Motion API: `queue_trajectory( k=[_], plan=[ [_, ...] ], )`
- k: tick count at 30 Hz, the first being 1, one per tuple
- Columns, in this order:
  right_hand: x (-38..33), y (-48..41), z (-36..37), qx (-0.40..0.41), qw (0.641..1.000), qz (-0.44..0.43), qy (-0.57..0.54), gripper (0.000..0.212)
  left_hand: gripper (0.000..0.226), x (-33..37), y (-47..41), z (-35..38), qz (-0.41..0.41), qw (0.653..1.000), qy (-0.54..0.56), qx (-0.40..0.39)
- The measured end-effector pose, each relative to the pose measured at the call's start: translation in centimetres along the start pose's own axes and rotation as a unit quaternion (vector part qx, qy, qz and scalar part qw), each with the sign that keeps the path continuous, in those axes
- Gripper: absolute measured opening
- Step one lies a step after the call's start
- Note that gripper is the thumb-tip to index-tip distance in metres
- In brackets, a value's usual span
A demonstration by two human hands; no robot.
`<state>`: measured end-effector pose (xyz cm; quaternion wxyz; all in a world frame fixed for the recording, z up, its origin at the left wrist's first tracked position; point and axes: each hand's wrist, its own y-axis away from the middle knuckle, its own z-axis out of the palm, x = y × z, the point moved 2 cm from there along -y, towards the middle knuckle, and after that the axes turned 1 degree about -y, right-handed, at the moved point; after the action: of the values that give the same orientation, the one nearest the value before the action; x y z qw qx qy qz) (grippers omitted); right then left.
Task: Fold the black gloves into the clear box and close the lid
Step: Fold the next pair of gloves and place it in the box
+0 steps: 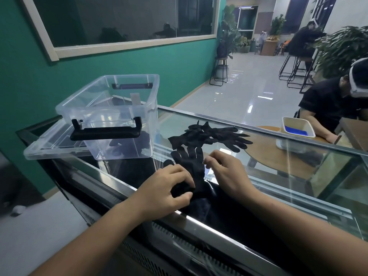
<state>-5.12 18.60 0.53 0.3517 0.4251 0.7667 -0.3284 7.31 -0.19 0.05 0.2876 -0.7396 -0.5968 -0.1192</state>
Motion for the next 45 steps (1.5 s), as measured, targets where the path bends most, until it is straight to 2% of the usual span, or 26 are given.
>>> queue_trajectory(
  k=[2, 5, 7, 9, 11, 20, 23, 29, 37, 45],
  plan=[
    [0.0, 0.0, 0.0, 0.000, 1.000, -0.001, 0.000, 0.025, 0.014, 0.1, -0.1, -0.1, 0.003, 1.000, 0.005, -0.001],
    [0.0, 0.0, 0.0, 0.002, 1.000, -0.005, 0.008, 0.025, 0.013, -0.4, -0.7, -0.2, 0.008, 0.998, -0.004, 0.061],
    [0.0, 0.0, 0.0, 0.002, 1.000, -0.006, 0.005, 0.025, 0.028, -1.1, -1.4, 0.0, -0.010, 0.992, -0.080, 0.095],
    [0.1, 0.0, 0.0, 0.000, 1.000, -0.005, 0.008, 0.024, 0.046, -1.6, -1.9, 0.2, -0.042, 0.987, -0.131, 0.083],
    [0.2, -0.1, 0.0, 0.003, 1.000, -0.005, 0.012, 0.022, 0.055, -2.0, -2.1, 0.6, -0.058, 0.988, -0.132, 0.052],
    [-0.2, -1.6, -1.0, 0.019, 0.998, -0.024, 0.052, 0.009, 0.050, -2.0, -1.9, 0.7, -0.066, 0.993, -0.099, 0.017],
    [-0.5, -4.4, -2.7, 0.044, 0.993, -0.043, 0.098, 0.013, 0.046, -2.0, -1.9, 0.6, -0.062, 0.995, -0.078, 0.016],
    [1.2, -12.9, -4.3, 0.082, 0.989, 0.019, 0.122, 0.024, 0.044, -2.4, -2.1, 0.4, -0.057, 0.997, -0.054, 0.023],
    [0.8, -18.5, -2.3, 0.002, 0.978, 0.097, 0.186, 0.045, 0.045, -3.2, -2.5, 0.6, -0.055, 0.997, -0.051, 0.033],
    [-0.6, -18.7, 0.8, -0.032, 0.967, 0.140, 0.212, 0.036, 0.043, -3.4, -2.4, 0.7, -0.053, 0.997, -0.035, 0.041]
  ],
)
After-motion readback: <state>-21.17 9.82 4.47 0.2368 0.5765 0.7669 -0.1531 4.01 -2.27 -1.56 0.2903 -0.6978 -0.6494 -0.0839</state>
